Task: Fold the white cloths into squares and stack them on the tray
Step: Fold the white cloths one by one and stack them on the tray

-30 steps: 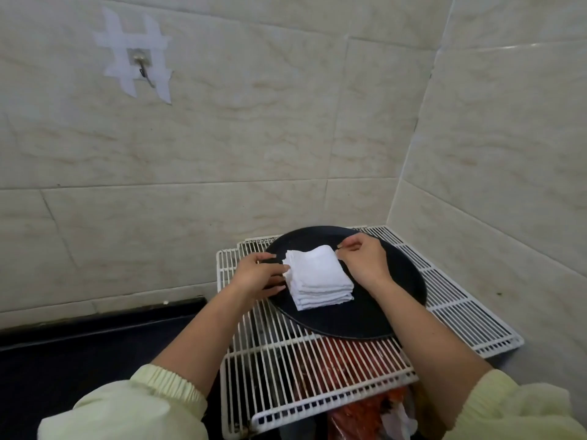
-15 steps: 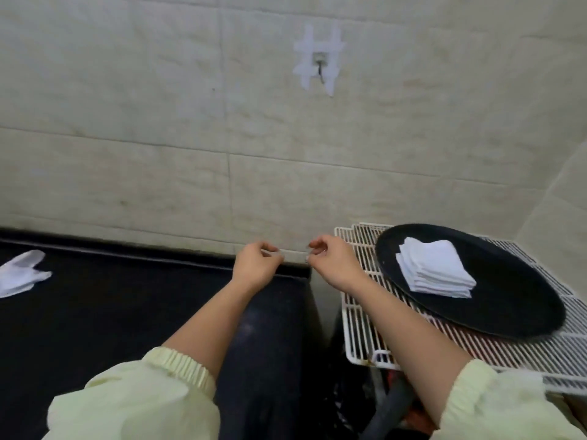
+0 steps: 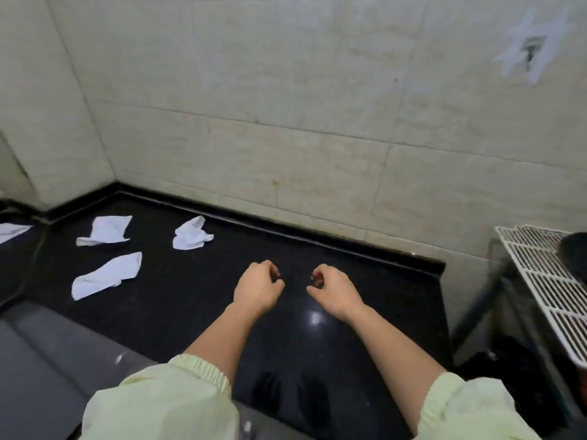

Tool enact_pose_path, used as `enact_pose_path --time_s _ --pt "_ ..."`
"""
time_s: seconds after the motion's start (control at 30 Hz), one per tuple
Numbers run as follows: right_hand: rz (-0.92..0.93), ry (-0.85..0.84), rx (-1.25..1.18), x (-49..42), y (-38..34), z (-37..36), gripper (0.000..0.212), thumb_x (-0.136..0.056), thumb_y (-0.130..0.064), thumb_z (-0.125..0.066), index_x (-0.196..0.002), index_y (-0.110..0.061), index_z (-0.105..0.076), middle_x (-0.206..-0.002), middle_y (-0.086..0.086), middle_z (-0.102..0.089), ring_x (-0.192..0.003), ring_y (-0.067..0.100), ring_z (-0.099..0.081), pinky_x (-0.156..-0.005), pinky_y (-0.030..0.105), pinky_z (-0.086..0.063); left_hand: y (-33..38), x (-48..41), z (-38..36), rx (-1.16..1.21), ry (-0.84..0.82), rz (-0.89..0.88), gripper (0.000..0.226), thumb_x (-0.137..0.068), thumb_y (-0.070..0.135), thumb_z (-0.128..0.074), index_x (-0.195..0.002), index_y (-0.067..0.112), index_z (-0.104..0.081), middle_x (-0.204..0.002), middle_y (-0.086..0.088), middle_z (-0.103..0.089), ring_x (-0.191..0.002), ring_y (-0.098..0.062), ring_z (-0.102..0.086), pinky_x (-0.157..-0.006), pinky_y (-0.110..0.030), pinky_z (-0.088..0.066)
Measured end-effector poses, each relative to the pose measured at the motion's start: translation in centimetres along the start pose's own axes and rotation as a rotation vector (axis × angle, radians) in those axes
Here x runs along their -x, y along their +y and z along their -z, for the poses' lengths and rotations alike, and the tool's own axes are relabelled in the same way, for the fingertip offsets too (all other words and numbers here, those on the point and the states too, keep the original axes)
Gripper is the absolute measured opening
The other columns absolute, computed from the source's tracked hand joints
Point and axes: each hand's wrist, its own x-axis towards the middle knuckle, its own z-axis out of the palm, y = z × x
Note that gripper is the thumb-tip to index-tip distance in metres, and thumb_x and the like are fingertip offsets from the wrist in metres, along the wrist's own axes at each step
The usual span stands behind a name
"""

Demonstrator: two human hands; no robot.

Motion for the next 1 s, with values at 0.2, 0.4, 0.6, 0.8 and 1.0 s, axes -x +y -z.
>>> enact_pose_path --time_s 0.2,0.4,0.6,0.8,1.0 --pt "0.115 -0.102 0.158 -2.4 -7.5 -6.7 0.039 -0.089 -0.032 -0.06 -0.124 -0.015 -0.052 -0.123 0.004 -0.054 -0.114 0.024 -0.053 -0.09 0.037 -0.047 -9.2 -1.0 5.1 -0.12 0.039 0.062 0.027 -0.086 0.027 -0.059 -0.112 0.02 -0.058 -0.114 -0.003 -0.051 -0.102 -0.022 -0.056 -0.083 -0.035 -0.048" --pt "0.207 -0.187 0.262 -6.4 -12.7 -11.5 0.041 -0.092 -0.03 -0.058 -0.128 -0.013 -0.048 -0.129 0.008 -0.05 -0.118 0.027 -0.048 -0.094 0.04 -0.046 -15.4 -3.9 8.2 -0.172 0.035 0.125 0.032 -0.087 0.028 -0.06 -0.117 0.019 -0.057 -0.119 -0.006 -0.05 -0.109 -0.024 -0.054 -0.089 -0.037 -0.048" --pt "0.234 -0.269 0.301 -13.5 -16.4 -17.6 0.041 -0.091 -0.028 -0.058 -0.125 -0.009 -0.048 -0.128 0.011 -0.049 -0.12 0.031 -0.046 -0.095 0.043 -0.045 -21.8 -10.4 9.6 -0.199 0.008 0.163 0.032 -0.087 0.027 -0.059 -0.117 0.018 -0.056 -0.121 -0.005 -0.049 -0.109 -0.024 -0.054 -0.087 -0.036 -0.047" --pt "0.195 -0.335 0.315 -21.9 -18.7 -22.8 0.037 -0.091 -0.024 -0.057 -0.123 -0.01 -0.047 -0.126 0.01 -0.048 -0.119 0.03 -0.046 -0.093 0.04 -0.044 -27.3 -18.4 9.9 -0.205 -0.086 0.212 0.031 -0.088 0.026 -0.058 -0.117 0.018 -0.056 -0.122 -0.006 -0.049 -0.11 -0.024 -0.053 -0.09 -0.037 -0.048" --pt "0.174 -0.368 0.324 -27.7 -19.9 -26.6 0.037 -0.091 -0.021 -0.055 -0.125 -0.01 -0.045 -0.127 0.008 -0.048 -0.119 0.027 -0.045 -0.094 0.04 -0.045 -31.6 -23.7 9.5 -0.195 -0.154 0.254 0.032 -0.089 0.025 -0.057 -0.12 0.019 -0.054 -0.124 -0.004 -0.047 -0.114 -0.021 -0.05 -0.092 -0.036 -0.048"
